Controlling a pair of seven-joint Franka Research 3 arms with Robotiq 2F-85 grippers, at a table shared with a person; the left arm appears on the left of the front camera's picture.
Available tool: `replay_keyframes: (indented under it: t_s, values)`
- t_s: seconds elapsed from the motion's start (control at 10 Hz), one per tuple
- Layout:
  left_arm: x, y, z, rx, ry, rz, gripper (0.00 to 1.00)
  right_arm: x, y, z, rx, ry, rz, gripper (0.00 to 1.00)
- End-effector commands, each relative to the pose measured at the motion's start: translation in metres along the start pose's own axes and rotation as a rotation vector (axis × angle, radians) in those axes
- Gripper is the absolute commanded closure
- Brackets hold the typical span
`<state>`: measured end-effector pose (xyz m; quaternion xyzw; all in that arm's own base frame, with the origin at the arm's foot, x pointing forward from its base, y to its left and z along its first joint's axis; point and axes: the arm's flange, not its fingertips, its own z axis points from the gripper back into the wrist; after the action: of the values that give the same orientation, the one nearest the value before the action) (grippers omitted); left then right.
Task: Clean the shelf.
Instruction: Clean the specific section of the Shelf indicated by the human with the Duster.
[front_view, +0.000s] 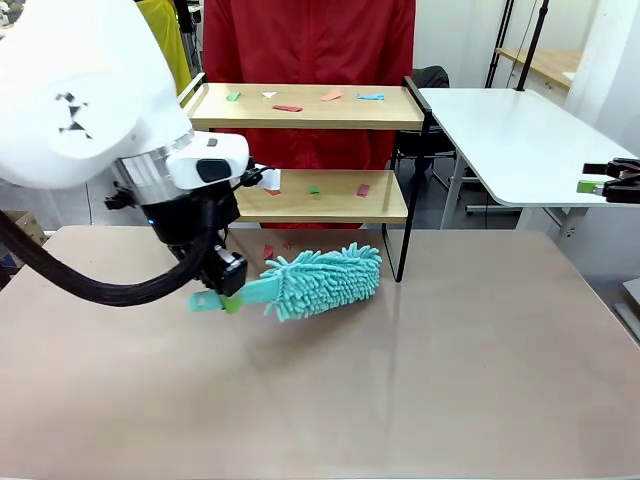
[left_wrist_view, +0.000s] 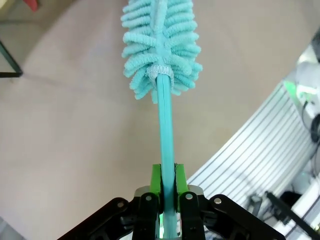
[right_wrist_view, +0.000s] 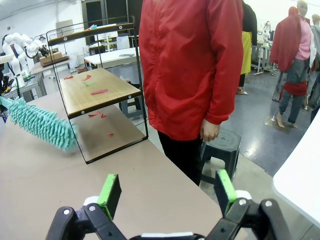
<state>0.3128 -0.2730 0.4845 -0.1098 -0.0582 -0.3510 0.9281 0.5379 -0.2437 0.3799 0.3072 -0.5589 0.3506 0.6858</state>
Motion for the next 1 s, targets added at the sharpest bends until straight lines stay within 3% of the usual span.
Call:
replay_keyframes:
  t_s: [0.0,0.4,0.9]
  values:
    - [0.015,-0.02,-0.015,0.031,-0.075,0.058,0.87,0.009,0.001,-0.002,-0.015,0.009,-0.012,0.0]
    - [0.054,-0.047,-0.049,0.123,-0.117,0.239,0.87,0.009,0.001,-0.002,-0.015,0.009,-0.012,0.0]
    - [0.09,-0.053,-0.08,0.1,-0.253,0.345,0.87,0.009,0.001,-0.002,-0.015,0.009,-0.012,0.0]
